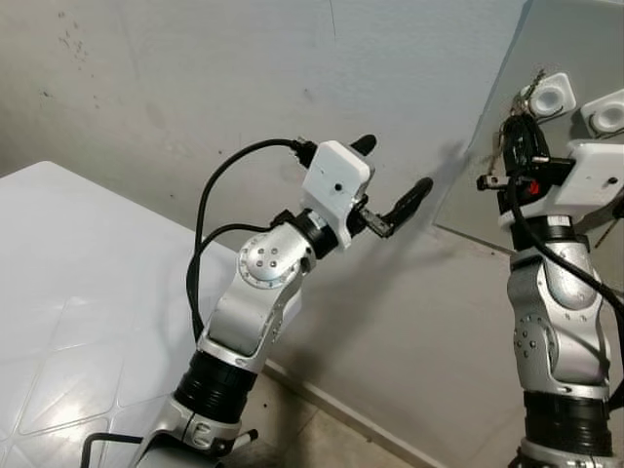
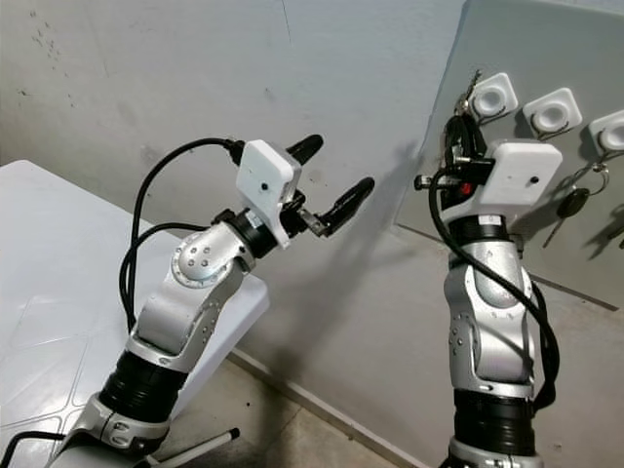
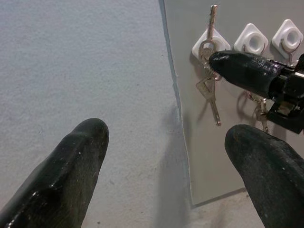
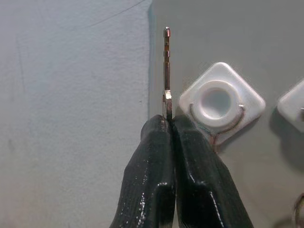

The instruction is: Hang keys on a hook

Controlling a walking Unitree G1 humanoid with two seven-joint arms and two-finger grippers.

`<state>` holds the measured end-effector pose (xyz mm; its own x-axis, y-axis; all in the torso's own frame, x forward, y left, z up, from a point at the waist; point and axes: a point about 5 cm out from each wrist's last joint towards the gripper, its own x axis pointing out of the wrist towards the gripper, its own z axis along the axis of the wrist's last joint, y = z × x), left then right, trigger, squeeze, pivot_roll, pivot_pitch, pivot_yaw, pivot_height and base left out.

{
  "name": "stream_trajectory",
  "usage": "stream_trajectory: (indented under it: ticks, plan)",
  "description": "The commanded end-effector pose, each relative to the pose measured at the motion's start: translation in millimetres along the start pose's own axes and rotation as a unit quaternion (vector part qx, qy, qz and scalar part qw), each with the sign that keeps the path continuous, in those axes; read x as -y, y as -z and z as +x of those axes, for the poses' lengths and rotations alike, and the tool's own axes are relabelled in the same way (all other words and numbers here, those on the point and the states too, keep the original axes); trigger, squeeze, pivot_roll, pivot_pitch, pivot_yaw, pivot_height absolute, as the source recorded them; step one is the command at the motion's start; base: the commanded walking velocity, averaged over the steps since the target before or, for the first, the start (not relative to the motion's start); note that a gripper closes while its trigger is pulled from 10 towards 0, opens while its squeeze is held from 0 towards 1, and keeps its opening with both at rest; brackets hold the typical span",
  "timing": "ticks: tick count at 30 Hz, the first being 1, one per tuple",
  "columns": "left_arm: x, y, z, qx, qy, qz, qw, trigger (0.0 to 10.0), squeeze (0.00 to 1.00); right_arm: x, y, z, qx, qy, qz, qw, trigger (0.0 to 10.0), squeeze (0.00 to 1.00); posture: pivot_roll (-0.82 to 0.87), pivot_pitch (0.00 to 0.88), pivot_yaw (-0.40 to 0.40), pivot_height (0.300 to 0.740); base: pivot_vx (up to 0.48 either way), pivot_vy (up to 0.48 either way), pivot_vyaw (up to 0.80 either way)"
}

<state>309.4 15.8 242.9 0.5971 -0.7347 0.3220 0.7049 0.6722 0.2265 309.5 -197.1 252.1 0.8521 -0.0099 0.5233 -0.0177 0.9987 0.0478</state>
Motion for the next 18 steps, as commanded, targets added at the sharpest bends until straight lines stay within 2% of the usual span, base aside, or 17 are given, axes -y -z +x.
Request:
stream_trajectory:
  ticks: [1,18]
  plan:
    - [0.5,-3.9,-0.1,0.003,0.001,0.004,1.0,10.0,0.0,7.7,-2.8,3.0,0.002,0.02,0.008,1.0,10.0,0.0,-0.01,0.013,-0.047,0.74,0.0,0.0,0.0]
    - [-2.6,-3.9,-0.4,-0.001,-0.005,0.0,1.0,10.0,0.0,23.1,-0.1,-12.2,-0.009,0.062,0.022,0.998,10.0,0.0,-0.02,0.032,-0.033,0.74,0.0,0.0,0.0]
